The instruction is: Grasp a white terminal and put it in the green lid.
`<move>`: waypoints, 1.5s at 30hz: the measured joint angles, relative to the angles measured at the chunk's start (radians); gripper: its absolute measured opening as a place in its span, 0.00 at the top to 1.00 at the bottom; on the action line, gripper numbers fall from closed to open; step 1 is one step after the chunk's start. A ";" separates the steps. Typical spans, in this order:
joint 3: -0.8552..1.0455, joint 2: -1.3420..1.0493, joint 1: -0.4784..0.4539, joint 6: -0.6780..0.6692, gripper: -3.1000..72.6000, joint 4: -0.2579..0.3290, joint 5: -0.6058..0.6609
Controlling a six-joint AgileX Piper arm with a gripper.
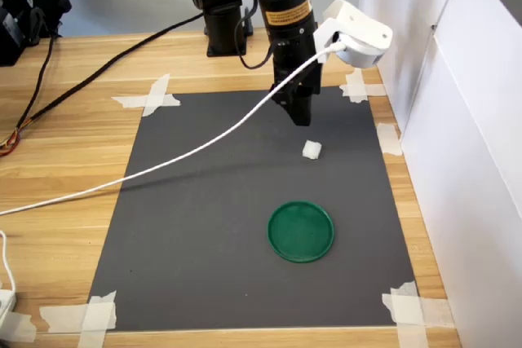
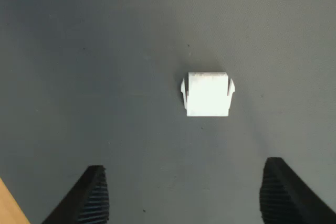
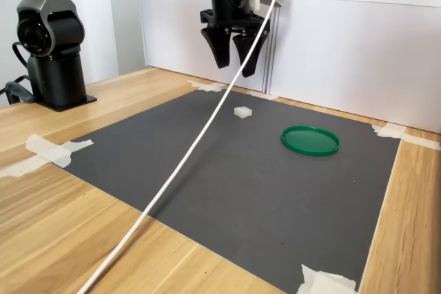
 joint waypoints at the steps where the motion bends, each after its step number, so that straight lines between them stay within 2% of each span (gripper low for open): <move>1: 0.000 0.000 0.000 0.014 0.02 0.000 -0.002; 10: 0.000 0.056 0.002 0.045 0.05 0.011 -0.053; 14: 0.000 0.087 0.034 0.050 0.06 0.007 -0.080; 25: 0.000 0.134 0.059 0.126 0.06 -0.077 -0.147; 45: 0.000 0.222 0.060 0.149 0.06 -0.078 -0.160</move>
